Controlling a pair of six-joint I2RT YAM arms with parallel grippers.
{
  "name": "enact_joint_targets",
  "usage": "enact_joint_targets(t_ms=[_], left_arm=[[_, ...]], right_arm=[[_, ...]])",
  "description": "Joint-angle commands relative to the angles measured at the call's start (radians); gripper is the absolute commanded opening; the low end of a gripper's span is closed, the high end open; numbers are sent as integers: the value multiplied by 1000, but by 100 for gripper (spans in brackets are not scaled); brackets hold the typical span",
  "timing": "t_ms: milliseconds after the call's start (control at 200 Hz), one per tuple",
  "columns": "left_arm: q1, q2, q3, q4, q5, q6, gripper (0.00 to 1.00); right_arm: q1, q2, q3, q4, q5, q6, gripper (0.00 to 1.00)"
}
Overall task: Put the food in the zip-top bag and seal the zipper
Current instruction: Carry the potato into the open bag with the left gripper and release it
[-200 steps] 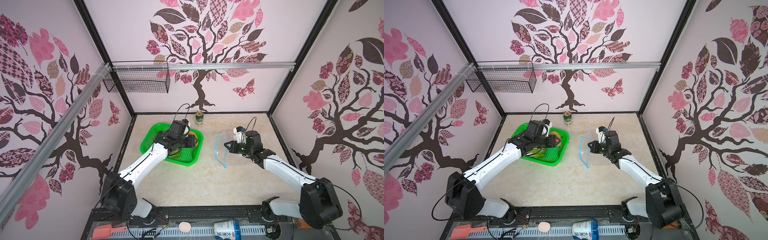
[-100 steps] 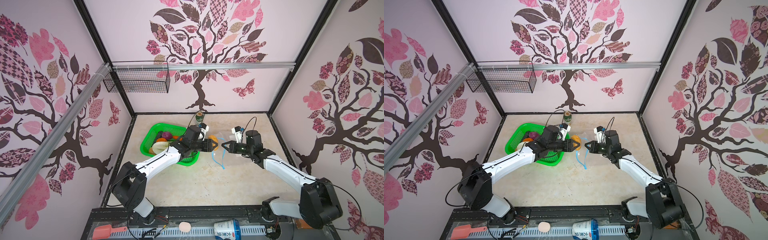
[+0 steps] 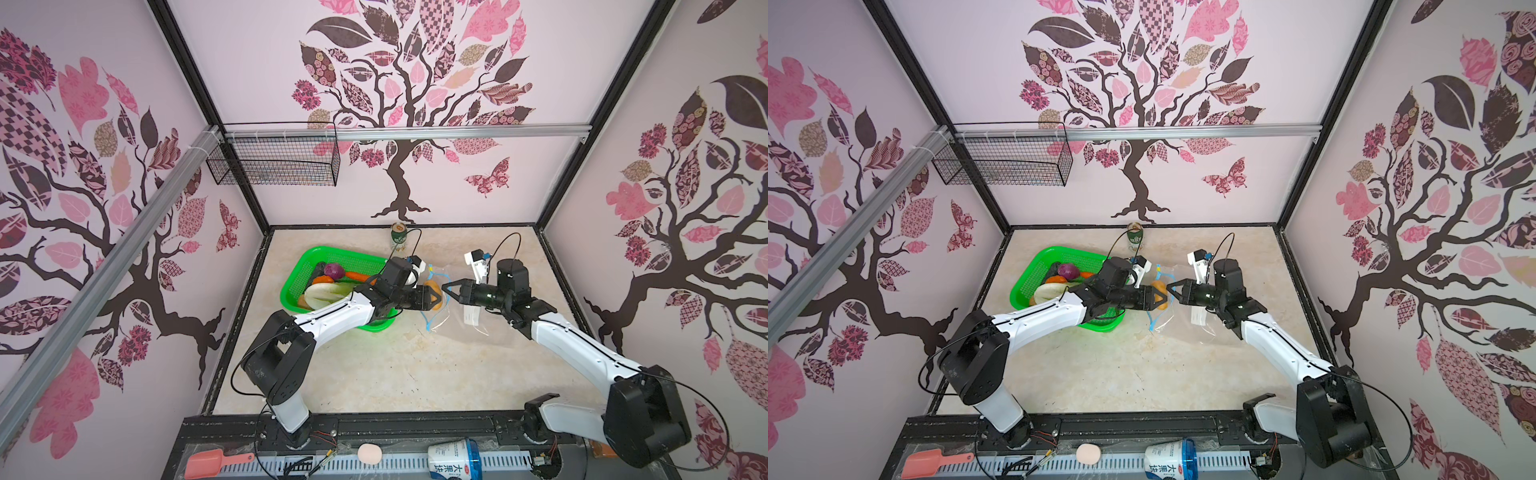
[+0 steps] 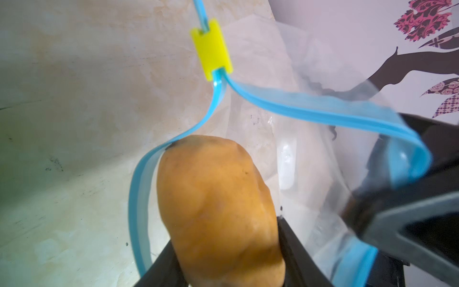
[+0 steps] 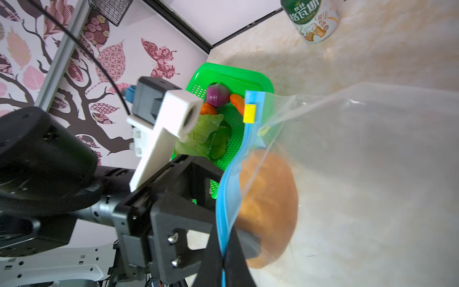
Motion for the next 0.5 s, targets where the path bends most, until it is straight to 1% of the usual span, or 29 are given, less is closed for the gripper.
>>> enact_joint_targets(t_ms=[0, 145, 275, 330, 380, 425, 495], left_arm=[[-14, 32, 75, -23, -2, 12, 49], [-16, 70, 120, -61, 21, 12, 51], [-17, 96, 153, -78, 85, 14, 52], [-20, 106, 168, -107, 79, 24, 53], [-20, 110, 172, -123, 64, 28, 57], [-20, 110, 174, -133, 45, 31, 64], [-20, 106, 179, -154, 21, 35, 71]], right_arm=[[-2, 10, 3, 51, -64, 20, 0], [-2, 32, -3, 63, -67, 11, 0], [-2, 56, 3, 21, -25, -29, 0], [-2, 62, 7, 9, -18, -40, 0], [-1, 65, 8, 9, -15, -42, 0], [-2, 65, 8, 8, -13, -42, 0], [-2, 62, 9, 5, -6, -46, 0]])
